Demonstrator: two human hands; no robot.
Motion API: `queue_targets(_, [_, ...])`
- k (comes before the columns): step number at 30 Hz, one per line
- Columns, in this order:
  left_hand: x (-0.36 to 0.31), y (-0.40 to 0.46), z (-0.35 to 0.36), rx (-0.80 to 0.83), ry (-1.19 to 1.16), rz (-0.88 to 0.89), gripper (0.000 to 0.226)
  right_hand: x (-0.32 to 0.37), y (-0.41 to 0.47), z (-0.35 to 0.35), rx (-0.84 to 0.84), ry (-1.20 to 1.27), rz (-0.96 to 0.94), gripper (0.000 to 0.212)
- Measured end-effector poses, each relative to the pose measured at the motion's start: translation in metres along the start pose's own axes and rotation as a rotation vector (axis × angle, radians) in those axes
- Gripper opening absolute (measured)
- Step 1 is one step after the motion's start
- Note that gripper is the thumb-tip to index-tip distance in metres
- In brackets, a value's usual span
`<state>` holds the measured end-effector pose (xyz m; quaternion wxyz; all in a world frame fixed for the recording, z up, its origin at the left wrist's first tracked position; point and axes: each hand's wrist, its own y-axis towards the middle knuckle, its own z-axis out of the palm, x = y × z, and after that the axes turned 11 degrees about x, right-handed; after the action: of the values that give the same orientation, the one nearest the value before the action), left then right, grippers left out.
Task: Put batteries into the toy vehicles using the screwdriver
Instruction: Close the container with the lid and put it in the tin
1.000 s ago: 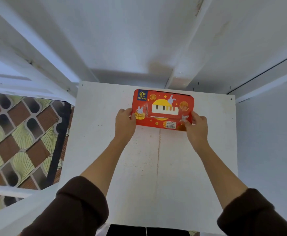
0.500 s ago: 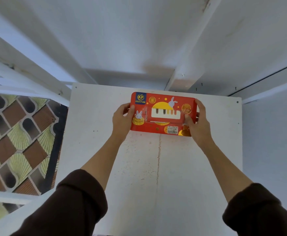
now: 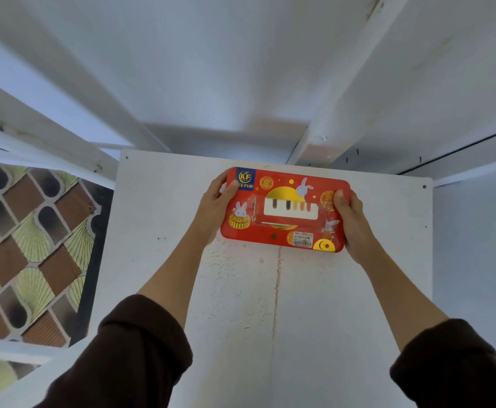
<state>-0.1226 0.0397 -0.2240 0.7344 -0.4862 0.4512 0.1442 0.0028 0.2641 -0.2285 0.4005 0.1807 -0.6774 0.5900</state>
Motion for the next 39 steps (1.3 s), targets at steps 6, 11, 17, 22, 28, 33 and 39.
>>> queue_targets(6, [0.005, 0.002, 0.001, -0.076, 0.096, 0.055, 0.029, -0.001, 0.0, 0.009, -0.101, -0.002, -0.117, 0.03])
queue_targets(11, [0.007, 0.004, 0.005, -0.113, 0.112, 0.07, 0.025, 0.001, 0.0, 0.012, -0.13, -0.01, -0.115, 0.031])
queue_targets(17, [0.008, -0.001, 0.012, -0.155, 0.067, 0.069, 0.024, 0.001, -0.001, 0.013, -0.158, -0.059, -0.122, 0.041])
queue_targets(22, [0.019, -0.006, 0.014, -0.18, 0.047, 0.064, 0.027, -0.001, -0.005, 0.012, -0.172, -0.06, -0.131, 0.036])
queue_targets(28, [0.02, -0.007, 0.013, -0.176, 0.06, 0.052, 0.025, -0.005, -0.009, 0.014, -0.174, -0.038, -0.126, 0.038])
queue_targets(33, [0.019, -0.008, 0.012, -0.166, 0.078, 0.04, 0.031, -0.004, -0.01, 0.013, -0.163, -0.034, -0.113, 0.038])
queue_targets(39, [0.005, -0.015, 0.009, -0.103, 0.123, 0.002, 0.04, 0.005, -0.013, 0.016, -0.206, -0.173, -0.06, 0.042])
